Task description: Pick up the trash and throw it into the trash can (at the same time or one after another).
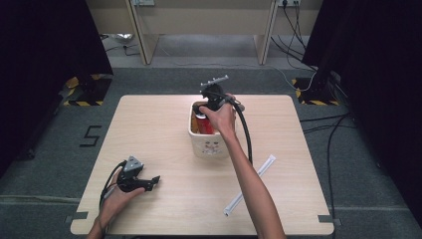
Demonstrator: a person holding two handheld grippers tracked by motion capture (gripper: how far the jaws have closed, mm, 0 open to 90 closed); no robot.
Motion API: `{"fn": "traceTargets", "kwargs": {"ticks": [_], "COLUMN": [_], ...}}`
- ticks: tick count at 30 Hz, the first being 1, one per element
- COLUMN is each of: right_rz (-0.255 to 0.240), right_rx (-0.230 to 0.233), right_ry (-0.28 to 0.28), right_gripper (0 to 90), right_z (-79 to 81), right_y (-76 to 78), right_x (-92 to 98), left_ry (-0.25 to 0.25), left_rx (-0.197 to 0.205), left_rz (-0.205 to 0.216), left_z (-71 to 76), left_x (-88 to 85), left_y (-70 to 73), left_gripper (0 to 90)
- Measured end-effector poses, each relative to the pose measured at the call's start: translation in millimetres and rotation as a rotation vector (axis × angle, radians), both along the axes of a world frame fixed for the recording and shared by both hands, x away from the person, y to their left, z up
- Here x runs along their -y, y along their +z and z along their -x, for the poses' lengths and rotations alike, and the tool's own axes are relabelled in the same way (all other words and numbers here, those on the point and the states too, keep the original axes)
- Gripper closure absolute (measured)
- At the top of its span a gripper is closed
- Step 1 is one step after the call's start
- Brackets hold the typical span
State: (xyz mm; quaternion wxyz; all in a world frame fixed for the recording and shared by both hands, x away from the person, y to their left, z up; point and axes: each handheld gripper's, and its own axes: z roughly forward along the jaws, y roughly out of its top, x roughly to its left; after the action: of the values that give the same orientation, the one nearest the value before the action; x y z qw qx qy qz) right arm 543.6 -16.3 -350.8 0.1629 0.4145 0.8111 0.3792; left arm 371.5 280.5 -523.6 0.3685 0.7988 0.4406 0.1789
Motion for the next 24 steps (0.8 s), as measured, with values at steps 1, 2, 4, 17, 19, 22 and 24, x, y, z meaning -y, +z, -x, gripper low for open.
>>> {"fn": "traceTargets", "kwargs": {"ticks": [1, 2, 4, 17, 19, 22, 24], "right_rz": [0.001, 0.003, -0.002, -0.055, -0.055, -0.064, -0.069], "right_rx": [0.005, 0.009, 0.02, 0.114, 0.127, 0.14, 0.147], "right_ry": [0.005, 0.01, 0.019, 0.013, 0.006, -0.009, -0.021], "right_gripper": [28.4, 28.3, 28.3, 28.3, 28.1, 28.1, 28.1], "right_z": [2.7, 4.3, 9.1, 52.5, 61.0, 73.6, 82.3], "right_y": [2.6, 4.3, 9.5, 36.1, 38.4, 38.9, 35.2], "right_x": [1.9, 3.3, 7.8, 64.3, 74.4, 90.5, 100.9], "left_ry": [0.0, 0.0, 0.001, 0.003, 0.002, 0.004, 0.003], "left_rx": [0.001, 0.002, 0.001, 0.002, 0.002, 0.005, 0.006], "left_rz": [-0.001, -0.002, 0.0, -0.001, -0.005, -0.004, -0.006], "left_z": [0.0, 0.0, 0.0, 0.1, 0.2, 0.2, 0.2], "left_x": [0.1, 0.2, 0.0, 0.6, 0.8, 1.0, 1.1], "left_y": [-0.1, -0.1, 0.0, -0.1, 0.0, -0.2, -0.3], "left_gripper": [14.3, 14.3, 14.3, 14.3, 14.3, 14.4, 14.3]}}
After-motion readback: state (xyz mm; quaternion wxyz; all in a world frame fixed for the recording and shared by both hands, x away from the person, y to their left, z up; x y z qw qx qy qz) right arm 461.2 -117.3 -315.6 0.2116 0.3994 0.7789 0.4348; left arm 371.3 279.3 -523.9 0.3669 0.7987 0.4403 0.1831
